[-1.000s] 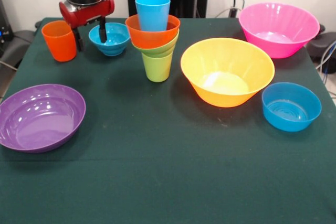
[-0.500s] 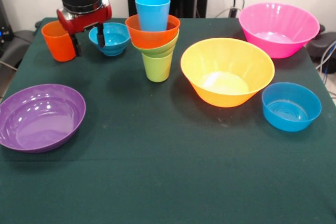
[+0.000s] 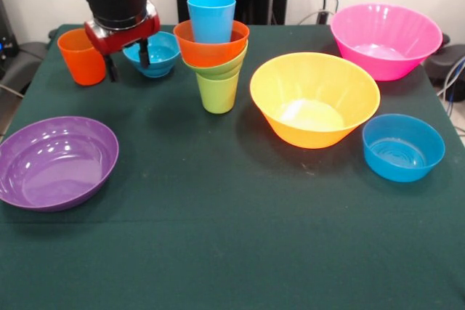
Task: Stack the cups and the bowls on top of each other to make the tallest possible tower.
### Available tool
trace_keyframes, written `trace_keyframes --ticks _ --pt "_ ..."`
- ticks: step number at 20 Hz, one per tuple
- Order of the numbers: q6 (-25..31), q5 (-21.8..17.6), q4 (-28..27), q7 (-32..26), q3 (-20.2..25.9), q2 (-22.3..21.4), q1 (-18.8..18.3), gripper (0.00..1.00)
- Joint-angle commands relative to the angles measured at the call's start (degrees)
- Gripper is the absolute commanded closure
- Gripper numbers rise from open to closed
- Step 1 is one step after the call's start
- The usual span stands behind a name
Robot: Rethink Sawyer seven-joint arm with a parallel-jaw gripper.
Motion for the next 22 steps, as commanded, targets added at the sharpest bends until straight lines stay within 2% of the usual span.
trace_keyframes --ticks 1,6,8,22 --pt "5.50 -4.05 -5.47 -17.18 -2.02 2.53 4.13 0.00" --pt "2.62 -3.78 -5.87 -15.24 -1.15 3.18 4.36 0.00" --pt "3.08 -3.26 -6.52 -15.45 -0.86 3.32 4.74 0.00" --pt "1.06 -3.18 0.30 -15.67 -1.08 -1.20 0.59 0.00"
